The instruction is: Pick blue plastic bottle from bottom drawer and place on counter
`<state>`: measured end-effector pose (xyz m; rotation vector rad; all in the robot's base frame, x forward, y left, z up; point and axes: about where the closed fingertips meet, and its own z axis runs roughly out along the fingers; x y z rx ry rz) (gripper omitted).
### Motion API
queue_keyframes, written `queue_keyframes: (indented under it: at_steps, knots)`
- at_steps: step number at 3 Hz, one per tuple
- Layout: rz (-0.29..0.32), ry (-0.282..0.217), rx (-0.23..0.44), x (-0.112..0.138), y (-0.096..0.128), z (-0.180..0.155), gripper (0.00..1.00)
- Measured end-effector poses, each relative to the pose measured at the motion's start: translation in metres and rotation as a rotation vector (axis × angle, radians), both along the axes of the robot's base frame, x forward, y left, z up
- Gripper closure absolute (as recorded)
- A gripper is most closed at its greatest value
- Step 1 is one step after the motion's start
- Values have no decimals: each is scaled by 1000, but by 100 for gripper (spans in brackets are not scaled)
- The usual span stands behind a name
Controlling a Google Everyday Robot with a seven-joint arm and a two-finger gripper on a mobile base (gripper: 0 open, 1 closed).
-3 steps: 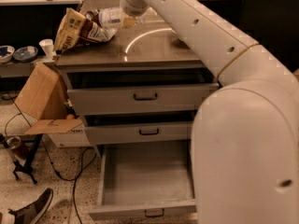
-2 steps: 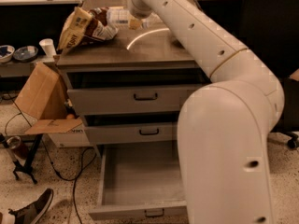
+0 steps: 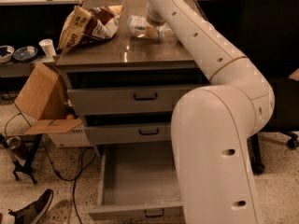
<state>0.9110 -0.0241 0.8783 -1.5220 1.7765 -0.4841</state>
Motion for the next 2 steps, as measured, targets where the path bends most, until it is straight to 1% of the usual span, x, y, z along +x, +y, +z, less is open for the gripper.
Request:
queue_keyframes:
  at_steps: [1, 2]
  knots:
    - [-6, 17, 31, -3, -9, -1, 73]
    - [-2, 28, 50, -6, -9, 2, 50]
